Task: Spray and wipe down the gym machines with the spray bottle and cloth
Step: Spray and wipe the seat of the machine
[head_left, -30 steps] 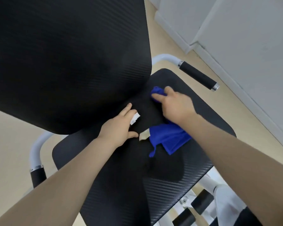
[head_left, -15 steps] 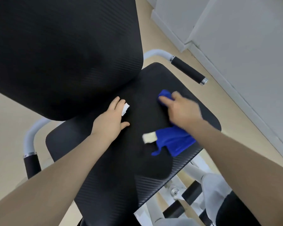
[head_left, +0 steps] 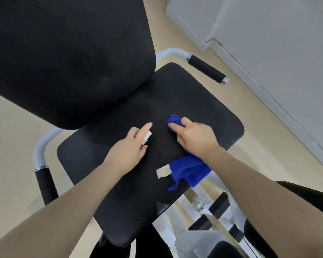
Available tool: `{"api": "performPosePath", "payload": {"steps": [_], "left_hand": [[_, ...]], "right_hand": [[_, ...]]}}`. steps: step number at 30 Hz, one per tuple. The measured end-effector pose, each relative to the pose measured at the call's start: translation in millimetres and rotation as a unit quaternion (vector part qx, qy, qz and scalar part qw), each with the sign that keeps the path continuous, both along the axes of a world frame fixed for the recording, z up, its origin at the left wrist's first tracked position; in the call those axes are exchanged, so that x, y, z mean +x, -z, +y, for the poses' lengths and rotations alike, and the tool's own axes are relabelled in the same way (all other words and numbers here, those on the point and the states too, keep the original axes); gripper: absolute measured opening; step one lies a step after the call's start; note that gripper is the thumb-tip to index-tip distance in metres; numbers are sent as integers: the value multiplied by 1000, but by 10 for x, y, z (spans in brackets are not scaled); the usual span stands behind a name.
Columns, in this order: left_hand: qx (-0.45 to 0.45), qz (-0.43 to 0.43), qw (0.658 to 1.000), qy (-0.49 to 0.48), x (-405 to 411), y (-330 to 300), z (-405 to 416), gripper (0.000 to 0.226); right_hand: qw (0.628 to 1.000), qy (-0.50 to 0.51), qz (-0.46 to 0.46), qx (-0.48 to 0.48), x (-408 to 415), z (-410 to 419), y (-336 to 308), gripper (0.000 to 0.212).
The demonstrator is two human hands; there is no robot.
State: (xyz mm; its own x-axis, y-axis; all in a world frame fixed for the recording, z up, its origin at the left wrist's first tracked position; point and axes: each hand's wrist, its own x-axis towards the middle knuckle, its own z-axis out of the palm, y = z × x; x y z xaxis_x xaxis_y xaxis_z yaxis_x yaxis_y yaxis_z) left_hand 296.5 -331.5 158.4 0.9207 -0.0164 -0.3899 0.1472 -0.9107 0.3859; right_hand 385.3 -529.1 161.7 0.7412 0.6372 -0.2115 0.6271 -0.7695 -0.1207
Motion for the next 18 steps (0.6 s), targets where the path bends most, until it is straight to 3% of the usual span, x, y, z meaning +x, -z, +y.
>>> {"api": "performPosePath", "payload": {"steps": [2,5,6,9,11,14,16,18], "left_hand": [[-23,-7,999,28,-94,23,7,69],[-91,6,993,75,-108,46,17,71],[-96,9,992,82,-97,56,10,69],[-55,-5,996,73,-107,22,-67,54],[-22,12,996,81,-112,-9,-120,49],[-33,6,995,98,-79,-93,-187,52],[-63,-43,993,86,-60,-135,-225,54],[-59,-84,991,85,-41,-179,-289,54]], "right_hand": [[994,100,-5,-54,343,-338,-83,38],[957,279,-44,-65,452,-658,-100,39],[951,299,-53,-64,362,-620,-75,39],[966,255,-2,-41,-77,-346,-53,41],[985,157,41,-54,-346,-215,-60,46],[997,48,-16,-59,-378,-329,-135,48],[991,87,-20,-97,-118,-552,-163,45],[974,205,-18,-90,89,-767,-129,42]]}}
